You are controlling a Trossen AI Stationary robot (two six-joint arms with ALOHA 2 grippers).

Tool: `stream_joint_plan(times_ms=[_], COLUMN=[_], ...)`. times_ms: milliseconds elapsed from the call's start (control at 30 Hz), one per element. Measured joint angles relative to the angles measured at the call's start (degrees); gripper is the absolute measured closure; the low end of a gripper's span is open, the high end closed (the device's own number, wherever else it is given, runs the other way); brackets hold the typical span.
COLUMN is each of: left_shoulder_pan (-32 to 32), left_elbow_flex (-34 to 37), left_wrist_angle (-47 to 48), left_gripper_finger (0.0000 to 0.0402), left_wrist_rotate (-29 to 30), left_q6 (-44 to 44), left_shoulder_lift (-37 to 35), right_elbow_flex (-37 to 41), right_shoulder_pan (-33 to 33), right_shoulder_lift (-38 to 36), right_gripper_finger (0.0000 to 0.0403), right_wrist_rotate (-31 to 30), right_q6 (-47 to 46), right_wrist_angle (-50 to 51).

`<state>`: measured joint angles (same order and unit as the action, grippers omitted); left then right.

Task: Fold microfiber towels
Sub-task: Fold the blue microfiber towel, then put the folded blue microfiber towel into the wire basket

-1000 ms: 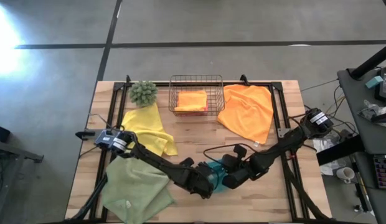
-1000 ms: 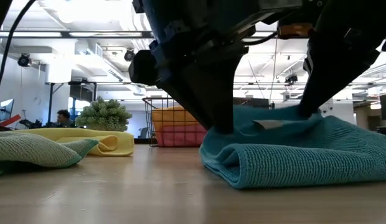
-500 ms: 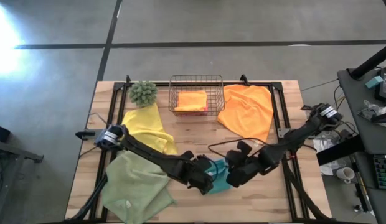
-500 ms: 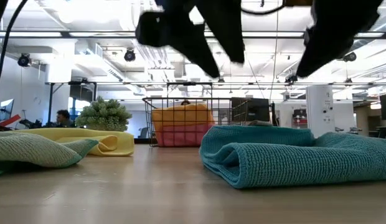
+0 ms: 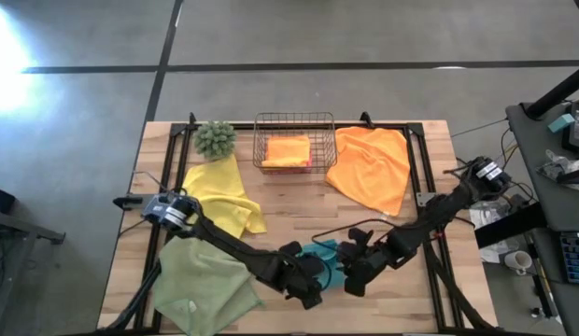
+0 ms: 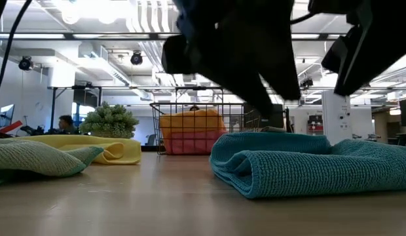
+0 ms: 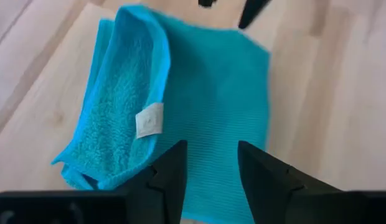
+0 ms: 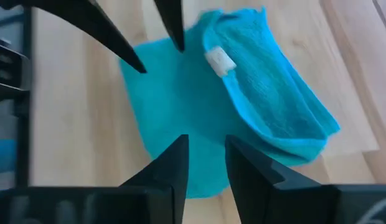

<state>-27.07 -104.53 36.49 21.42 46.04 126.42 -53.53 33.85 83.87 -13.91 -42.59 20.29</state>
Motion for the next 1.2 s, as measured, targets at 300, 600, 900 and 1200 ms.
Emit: stream_joint_plan(times_ms=[300,600,900,1200], left_shoulder_pan=[0.1,1.8,3.0,0.9], left_elbow_flex=[0.1,3.4,3.8,3.8], left_wrist_angle=[0.2,0.8,4.7,6.2], left_gripper_finger=[0.0296,0.0298,0.0298,0.0298], left_wrist_rotate=[3.5,4.2,4.0,2.0], left_q6=[0.0,-0.3,-0.3,-4.3], left_shoulder_lift=[1.9,2.0,1.6,-3.9], right_elbow_flex=[0.0,-0.1,0.1,-0.3], right_shoulder_pan=[-1.8,-5.3,-9.6,-4.9], right_shoulder_lift=[6.6,8.8,7.1,0.1], right_gripper_finger=[0.0336,0.0354,0.0372,0.0376], right_wrist_rotate=[1.1,0.9,0.7,3.9], right_q6=[0.2,0.7,2.7,6.2], right_wrist_angle=[-2.3,-3.1,-1.7,2.2])
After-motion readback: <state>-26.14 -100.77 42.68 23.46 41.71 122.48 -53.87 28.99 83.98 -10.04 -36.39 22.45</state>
